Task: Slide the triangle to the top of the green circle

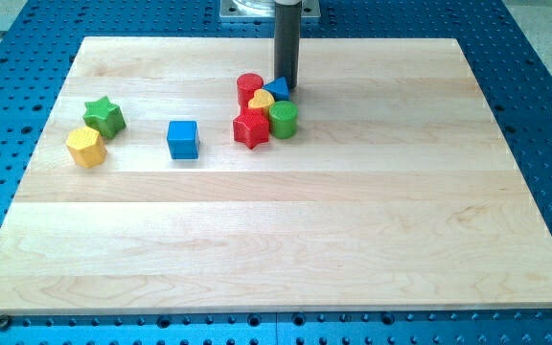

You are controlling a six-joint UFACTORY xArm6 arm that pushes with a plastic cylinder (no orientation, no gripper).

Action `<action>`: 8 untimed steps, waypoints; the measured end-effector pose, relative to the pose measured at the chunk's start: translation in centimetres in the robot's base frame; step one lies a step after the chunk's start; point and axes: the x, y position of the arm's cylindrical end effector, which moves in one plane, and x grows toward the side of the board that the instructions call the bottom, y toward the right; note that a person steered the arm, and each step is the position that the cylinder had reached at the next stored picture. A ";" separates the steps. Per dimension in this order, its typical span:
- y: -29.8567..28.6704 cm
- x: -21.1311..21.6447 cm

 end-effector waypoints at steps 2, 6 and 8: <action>0.0 0.2; 0.0 2.5; -0.9 0.0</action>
